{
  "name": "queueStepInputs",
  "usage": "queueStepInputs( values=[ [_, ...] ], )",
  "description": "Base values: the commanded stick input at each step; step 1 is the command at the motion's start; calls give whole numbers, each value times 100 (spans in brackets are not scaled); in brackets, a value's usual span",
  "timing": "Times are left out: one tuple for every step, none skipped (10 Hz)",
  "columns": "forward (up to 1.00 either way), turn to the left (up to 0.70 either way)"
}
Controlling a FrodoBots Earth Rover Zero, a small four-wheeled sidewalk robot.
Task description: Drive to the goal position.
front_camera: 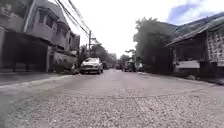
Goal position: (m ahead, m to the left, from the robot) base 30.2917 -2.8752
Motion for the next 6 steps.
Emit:
queueStepInputs(
  values=[
    [100, 5],
    [100, 0],
    [100, 19],
    [100, 0],
    [100, 0],
    [100, 0]
  ],
)
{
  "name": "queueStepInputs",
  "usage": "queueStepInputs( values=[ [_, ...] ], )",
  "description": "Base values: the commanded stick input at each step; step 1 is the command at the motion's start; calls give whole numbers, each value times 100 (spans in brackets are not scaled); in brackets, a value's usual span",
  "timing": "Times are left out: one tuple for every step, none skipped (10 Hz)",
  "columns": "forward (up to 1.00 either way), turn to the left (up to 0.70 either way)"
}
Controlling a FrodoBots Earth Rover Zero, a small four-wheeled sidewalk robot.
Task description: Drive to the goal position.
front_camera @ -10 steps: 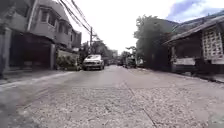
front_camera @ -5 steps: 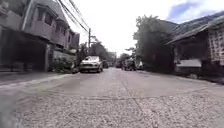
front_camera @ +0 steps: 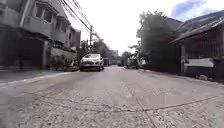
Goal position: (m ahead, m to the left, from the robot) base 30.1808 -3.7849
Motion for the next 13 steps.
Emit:
queueStepInputs(
  values=[
    [100, 0],
    [100, 25],
    [100, 27],
    [100, 6],
    [100, 21],
    [100, 9],
    [100, 16],
    [100, 9],
    [100, 0],
    [100, 20],
    [100, 10],
    [100, 0],
    [100, 0]
  ],
)
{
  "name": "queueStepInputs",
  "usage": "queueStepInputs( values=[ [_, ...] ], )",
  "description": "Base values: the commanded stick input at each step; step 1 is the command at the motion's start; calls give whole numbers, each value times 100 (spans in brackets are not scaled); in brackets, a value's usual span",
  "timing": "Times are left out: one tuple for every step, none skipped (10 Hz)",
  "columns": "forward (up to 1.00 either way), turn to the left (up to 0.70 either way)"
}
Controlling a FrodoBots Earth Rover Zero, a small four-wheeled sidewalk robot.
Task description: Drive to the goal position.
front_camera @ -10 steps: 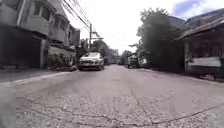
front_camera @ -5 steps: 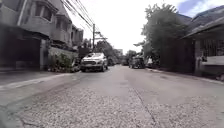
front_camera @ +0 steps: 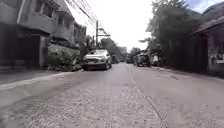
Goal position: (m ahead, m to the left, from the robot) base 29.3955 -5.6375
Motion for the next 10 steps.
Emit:
queueStepInputs(
  values=[
    [100, 0],
    [100, 0],
    [100, 0],
    [100, -6],
    [100, -17],
    [100, -3],
    [100, -27],
    [100, -12],
    [100, 0],
    [100, 0]
  ],
)
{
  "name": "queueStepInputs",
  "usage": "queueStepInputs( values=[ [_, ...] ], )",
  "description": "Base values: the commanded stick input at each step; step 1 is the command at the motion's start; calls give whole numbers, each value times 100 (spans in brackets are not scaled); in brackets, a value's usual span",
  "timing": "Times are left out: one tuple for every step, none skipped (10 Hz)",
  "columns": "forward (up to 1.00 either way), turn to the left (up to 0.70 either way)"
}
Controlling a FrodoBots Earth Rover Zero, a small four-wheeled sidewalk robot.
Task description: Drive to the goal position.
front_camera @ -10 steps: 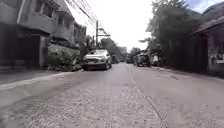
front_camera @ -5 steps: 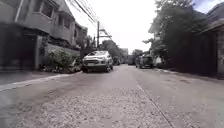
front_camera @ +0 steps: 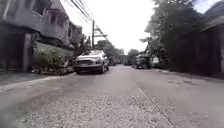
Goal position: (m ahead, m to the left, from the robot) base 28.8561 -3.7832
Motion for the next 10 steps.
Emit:
queueStepInputs(
  values=[
    [100, 0],
    [100, 0],
    [100, 0],
    [100, 0],
    [100, 0],
    [100, 0],
    [100, 0],
    [100, 16],
    [100, 3],
    [100, 21]
  ],
)
